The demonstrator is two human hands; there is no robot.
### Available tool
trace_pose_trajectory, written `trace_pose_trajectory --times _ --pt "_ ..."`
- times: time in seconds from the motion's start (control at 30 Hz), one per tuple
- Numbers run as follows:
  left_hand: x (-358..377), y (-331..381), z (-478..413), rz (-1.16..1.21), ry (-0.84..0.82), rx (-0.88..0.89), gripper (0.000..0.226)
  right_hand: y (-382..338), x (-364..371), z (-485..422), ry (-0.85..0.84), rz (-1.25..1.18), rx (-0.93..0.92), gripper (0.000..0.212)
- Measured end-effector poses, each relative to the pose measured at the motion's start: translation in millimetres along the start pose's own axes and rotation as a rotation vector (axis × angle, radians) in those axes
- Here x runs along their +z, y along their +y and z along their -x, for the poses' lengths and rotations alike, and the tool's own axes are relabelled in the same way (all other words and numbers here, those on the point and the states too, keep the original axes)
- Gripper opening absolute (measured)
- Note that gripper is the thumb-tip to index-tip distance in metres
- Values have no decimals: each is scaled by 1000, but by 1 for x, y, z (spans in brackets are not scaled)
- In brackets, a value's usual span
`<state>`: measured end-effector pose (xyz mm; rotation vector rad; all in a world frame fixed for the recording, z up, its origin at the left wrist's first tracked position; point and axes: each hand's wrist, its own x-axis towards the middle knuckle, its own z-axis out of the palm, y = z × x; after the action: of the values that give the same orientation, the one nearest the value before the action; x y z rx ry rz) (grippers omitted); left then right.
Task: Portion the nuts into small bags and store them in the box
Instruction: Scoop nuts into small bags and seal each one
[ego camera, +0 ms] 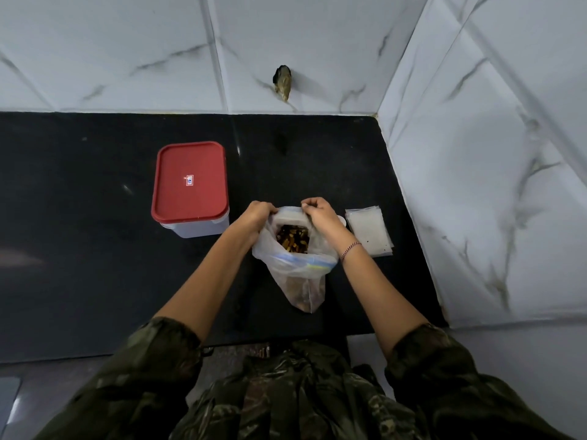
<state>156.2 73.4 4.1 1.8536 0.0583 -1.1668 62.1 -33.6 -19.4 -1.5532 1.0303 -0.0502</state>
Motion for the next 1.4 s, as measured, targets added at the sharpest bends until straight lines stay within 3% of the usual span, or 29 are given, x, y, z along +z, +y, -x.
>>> trace_pose_trajectory --times 0.13,0.33,0.47,0.53,0.67,0.87,1.03,1.2,1.4 --pt "3 -2 -8 -27 30 51 28 3 3 -7 63 -34 80 27" --pt "-1 -23 -6 -450 140 342 54 11 -6 10 149 265 -126 29" --pt "5 -50 25 -655 370 443 69 19 -16 47 231 451 -156 39" --pt "9 -67 37 -595 437 439 66 24 -21 68 137 367 -48 42" --pt "15 -91 44 -152 175 182 51 43 -17 89 -52 288 135 57" --pt "24 -110 39 201 77 -44 34 71 4 93 19 40 165 39" --pt "25 -107 39 441 41 -176 26 70 10 96 20 -707 447 19" --pt "18 -108 35 506 30 -285 26 60 14 101 102 -1074 481 32" --pt "17 -102 37 534 11 -268 7 49 13 104 157 -1211 452 34"
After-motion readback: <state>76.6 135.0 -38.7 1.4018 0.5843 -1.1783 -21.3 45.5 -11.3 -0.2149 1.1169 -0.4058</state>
